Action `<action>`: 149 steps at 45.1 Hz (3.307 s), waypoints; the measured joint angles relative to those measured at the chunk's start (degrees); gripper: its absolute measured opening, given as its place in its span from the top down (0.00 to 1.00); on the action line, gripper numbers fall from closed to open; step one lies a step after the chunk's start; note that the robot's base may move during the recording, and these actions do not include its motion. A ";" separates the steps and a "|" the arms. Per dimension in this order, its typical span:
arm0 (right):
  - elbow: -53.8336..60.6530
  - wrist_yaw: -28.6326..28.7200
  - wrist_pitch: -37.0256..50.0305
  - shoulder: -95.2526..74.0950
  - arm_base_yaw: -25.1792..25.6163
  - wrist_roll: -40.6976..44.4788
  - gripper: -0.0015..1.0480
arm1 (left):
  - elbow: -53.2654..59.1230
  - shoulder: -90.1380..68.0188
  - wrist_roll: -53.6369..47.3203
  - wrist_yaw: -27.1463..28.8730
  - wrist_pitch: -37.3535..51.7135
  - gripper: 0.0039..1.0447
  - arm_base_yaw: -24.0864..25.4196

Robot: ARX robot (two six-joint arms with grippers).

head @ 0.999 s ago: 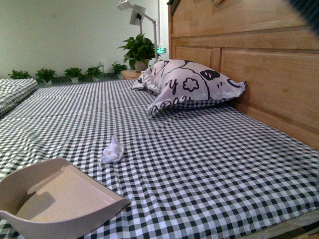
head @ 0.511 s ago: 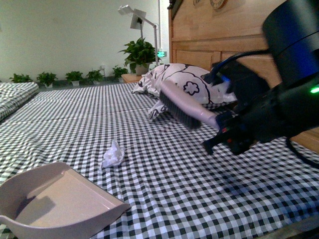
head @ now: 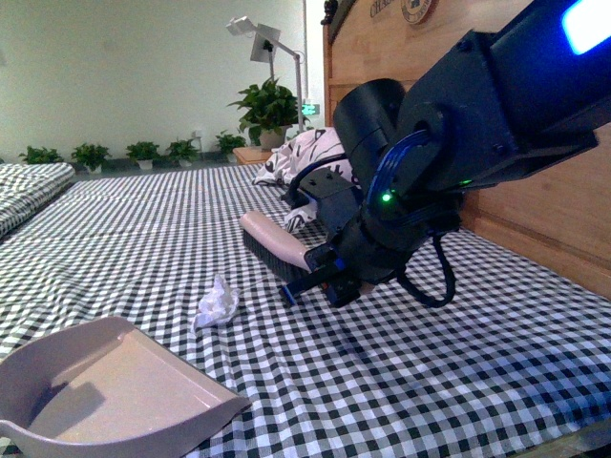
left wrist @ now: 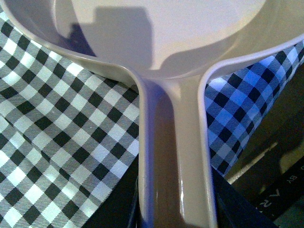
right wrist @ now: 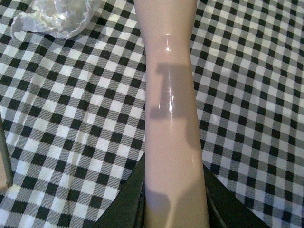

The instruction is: Clean up trash

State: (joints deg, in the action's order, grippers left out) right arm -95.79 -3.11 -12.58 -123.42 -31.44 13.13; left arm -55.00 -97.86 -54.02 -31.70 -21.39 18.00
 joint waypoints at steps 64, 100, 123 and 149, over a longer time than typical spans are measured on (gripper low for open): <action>-0.72 19.15 -10.47 4.11 5.29 3.72 0.81 | 0.00 0.00 -0.13 0.02 0.00 0.75 0.00; 33.88 37.11 12.90 49.99 27.23 -21.68 0.81 | 10.32 19.08 39.89 14.78 41.05 0.76 0.11; 43.21 43.71 14.67 71.67 30.82 -36.04 0.81 | 18.45 45.37 49.11 25.07 34.27 0.76 -5.09; 44.98 38.75 12.79 80.61 34.25 -37.77 0.81 | 27.32 66.88 52.87 28.76 28.39 0.76 -11.54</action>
State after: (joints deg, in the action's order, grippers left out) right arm -50.81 35.64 0.21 -42.81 2.81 -24.64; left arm -27.68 -30.98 -1.15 -2.94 7.01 6.46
